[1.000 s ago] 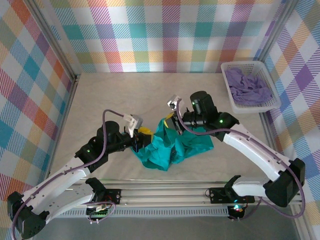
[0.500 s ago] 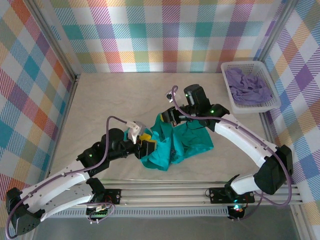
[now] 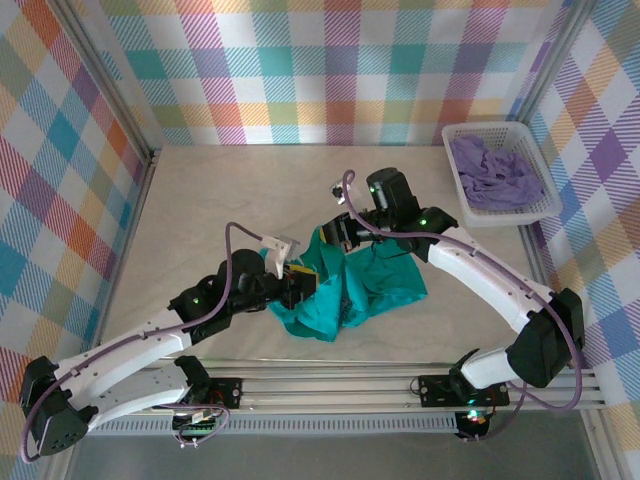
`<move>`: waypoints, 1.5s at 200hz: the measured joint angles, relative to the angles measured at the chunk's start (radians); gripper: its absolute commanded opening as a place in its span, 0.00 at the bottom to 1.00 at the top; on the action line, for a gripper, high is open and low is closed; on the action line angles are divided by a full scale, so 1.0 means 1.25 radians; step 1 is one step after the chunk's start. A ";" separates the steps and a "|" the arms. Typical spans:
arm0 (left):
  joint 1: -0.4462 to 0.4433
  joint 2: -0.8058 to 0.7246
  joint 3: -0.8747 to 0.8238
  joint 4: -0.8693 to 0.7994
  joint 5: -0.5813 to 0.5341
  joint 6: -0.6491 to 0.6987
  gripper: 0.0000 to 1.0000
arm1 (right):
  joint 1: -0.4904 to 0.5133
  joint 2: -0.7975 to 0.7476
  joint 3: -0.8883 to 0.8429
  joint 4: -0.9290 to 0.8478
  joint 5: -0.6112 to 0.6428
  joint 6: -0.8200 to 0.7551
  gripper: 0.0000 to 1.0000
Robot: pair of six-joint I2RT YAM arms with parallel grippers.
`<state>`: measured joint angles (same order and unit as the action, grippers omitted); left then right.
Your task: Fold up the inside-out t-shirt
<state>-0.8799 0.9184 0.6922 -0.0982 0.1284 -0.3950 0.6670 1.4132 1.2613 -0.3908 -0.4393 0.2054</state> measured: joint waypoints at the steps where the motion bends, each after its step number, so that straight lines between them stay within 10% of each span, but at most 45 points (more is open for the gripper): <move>1: 0.000 0.001 0.001 0.000 0.000 -0.001 0.30 | 0.000 0.000 0.000 0.000 0.000 0.000 0.00; 57: -0.006 0.055 0.048 -0.004 -0.040 -0.028 0.00 | 0.000 0.000 0.000 0.000 0.016 -0.003 0.00; 138: -0.007 -0.109 0.063 -0.228 -0.144 -0.083 0.00 | -0.005 -0.006 -0.001 0.014 0.144 -0.005 0.00; 213: -0.007 -0.115 0.027 -0.169 -0.043 0.039 0.44 | 0.000 0.020 0.000 0.033 0.118 -0.012 0.00; 300: -0.008 -0.197 -0.095 -0.075 -0.078 0.323 0.58 | -0.001 0.038 0.050 -0.019 0.090 -0.052 0.00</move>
<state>-0.8894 0.6724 0.5739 -0.1917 0.0303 0.0093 0.6659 1.4605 1.3243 -0.4145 -0.3267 0.1410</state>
